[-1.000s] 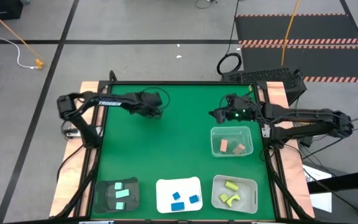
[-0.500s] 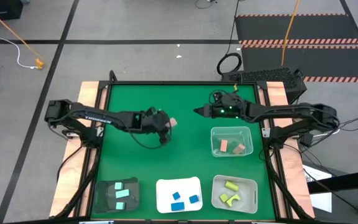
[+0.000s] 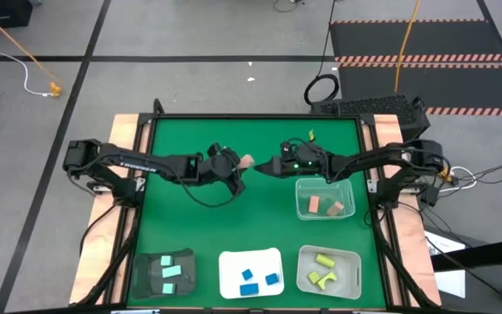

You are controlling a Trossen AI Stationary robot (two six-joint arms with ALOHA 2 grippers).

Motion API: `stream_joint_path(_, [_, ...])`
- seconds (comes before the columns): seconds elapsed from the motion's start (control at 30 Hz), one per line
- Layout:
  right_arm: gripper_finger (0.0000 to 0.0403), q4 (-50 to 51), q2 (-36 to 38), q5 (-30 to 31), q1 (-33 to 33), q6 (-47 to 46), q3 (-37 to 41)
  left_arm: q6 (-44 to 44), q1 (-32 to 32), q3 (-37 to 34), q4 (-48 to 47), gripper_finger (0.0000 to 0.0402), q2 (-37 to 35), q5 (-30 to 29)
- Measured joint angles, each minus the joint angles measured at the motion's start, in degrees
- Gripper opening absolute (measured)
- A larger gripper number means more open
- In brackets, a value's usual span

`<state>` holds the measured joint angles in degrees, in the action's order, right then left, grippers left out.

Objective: Sort & place blocks by color
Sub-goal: Put the brown block into the transparent bin

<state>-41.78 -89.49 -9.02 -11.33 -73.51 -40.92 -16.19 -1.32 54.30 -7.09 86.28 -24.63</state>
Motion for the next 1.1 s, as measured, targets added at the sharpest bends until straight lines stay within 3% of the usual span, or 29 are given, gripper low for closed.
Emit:
stream_joint_path(0.33, [0.0247,4.54,-4.64,0.04,0.45,4.34,-8.36,2.32,-0.53,0.00,1.81,0.0132,0.00,3.18])
stream_joint_path(0.57, [0.0241,8.30,-4.53,1.51,0.05,5.77,-10.06,2.62,-0.27,0.00,2.06,0.0132,0.02,3.95])
stream_joint_path(0.67, [0.0215,8.37,-4.53,1.51,0.01,5.72,-10.06,2.51,-0.27,0.00,2.45,0.0132,0.00,3.86])
stream_joint_path(0.87, [0.0115,10.46,-4.51,1.55,0.01,5.49,-10.08,3.26,-0.24,0.00,2.78,0.0132,0.07,3.40])
stream_joint_path(1.0, [0.0115,10.56,-4.51,1.52,0.01,5.34,-10.08,2.97,-0.24,0.00,3.02,0.0138,0.13,3.40])
stream_joint_path(1.1, [0.0115,11.12,-4.49,0.97,-0.11,7.60,-10.02,1.04,-0.06,0.03,4.56,0.0193,0.04,3.55])
